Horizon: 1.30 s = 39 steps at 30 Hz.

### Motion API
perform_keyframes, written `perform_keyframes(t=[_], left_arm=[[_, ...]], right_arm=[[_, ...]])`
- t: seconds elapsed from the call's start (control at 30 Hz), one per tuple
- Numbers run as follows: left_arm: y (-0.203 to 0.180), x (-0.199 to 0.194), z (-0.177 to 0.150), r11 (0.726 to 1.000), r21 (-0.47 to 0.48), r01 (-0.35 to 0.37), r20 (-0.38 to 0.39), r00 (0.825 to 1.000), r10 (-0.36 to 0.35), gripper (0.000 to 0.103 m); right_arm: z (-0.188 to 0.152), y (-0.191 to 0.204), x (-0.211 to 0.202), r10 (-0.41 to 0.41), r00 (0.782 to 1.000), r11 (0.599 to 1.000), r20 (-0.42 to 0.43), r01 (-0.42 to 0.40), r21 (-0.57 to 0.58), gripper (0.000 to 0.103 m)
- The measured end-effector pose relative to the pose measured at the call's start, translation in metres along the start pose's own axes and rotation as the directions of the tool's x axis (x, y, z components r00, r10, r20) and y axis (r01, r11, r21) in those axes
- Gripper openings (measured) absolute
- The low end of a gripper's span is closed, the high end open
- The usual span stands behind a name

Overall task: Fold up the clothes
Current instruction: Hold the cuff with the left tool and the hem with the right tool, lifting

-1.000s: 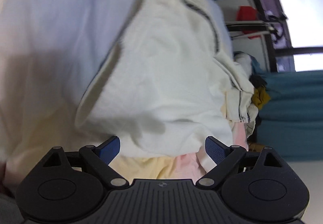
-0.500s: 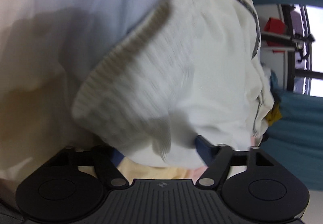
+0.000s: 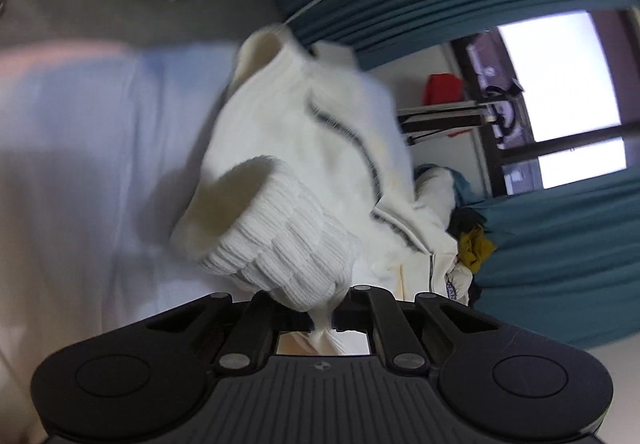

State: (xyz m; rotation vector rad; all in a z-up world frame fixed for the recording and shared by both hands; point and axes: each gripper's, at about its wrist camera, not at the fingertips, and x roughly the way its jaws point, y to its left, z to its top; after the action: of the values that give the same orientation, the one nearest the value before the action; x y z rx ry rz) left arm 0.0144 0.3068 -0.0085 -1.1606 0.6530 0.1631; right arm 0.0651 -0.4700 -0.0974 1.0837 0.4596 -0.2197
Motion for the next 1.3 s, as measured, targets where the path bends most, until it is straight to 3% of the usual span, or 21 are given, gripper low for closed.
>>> perform_keyframes(t=[0.13, 0.3, 0.5, 0.7, 1.0, 1.17, 1.2, 1.3], left_arm=[[-0.003, 0.007, 0.018, 0.998, 0.046, -0.047, -0.005, 0.999, 0.047, 0.007], [0.011, 0.013, 0.017, 1.0, 0.03, -0.005, 0.044, 0.999, 0.003, 0.008], [0.04, 0.016, 0.013, 0.998, -0.057, 0.023, 0.013, 1.0, -0.022, 0.009], [0.047, 0.023, 0.011, 0.993, -0.109, 0.048, 0.012, 0.999, -0.047, 0.009], [0.068, 0.034, 0.015, 0.977, -0.188, 0.098, 0.012, 0.995, -0.098, 0.009], [0.079, 0.045, 0.02, 0.972, -0.205, 0.114, 0.008, 0.993, -0.115, 0.009], [0.082, 0.048, 0.021, 0.97, -0.213, 0.119, 0.007, 0.993, -0.12, 0.009], [0.091, 0.052, 0.022, 0.962, -0.24, 0.132, -0.001, 0.991, -0.136, 0.009]], right_arm=[[0.002, -0.007, 0.001, 0.018, 1.0, 0.998, -0.012, -0.017, 0.054, 0.086], [0.003, -0.022, 0.001, 0.023, 1.0, 0.989, -0.019, -0.02, 0.144, 0.086], [0.003, -0.033, 0.003, 0.03, 1.0, 0.973, 0.0, -0.029, 0.229, 0.085], [0.007, -0.048, -0.006, 0.087, 0.995, 0.938, 0.054, -0.1, 0.332, 0.072], [0.033, -0.04, 0.018, 0.043, 0.994, 0.946, 0.096, -0.072, 0.317, 0.067], [0.052, -0.038, 0.04, -0.063, 0.989, 0.946, 0.135, 0.016, 0.323, 0.065], [0.055, -0.041, 0.045, -0.085, 0.988, 0.941, 0.127, 0.038, 0.335, 0.062], [0.063, -0.043, 0.059, -0.133, 0.985, 0.941, 0.113, 0.09, 0.325, 0.035]])
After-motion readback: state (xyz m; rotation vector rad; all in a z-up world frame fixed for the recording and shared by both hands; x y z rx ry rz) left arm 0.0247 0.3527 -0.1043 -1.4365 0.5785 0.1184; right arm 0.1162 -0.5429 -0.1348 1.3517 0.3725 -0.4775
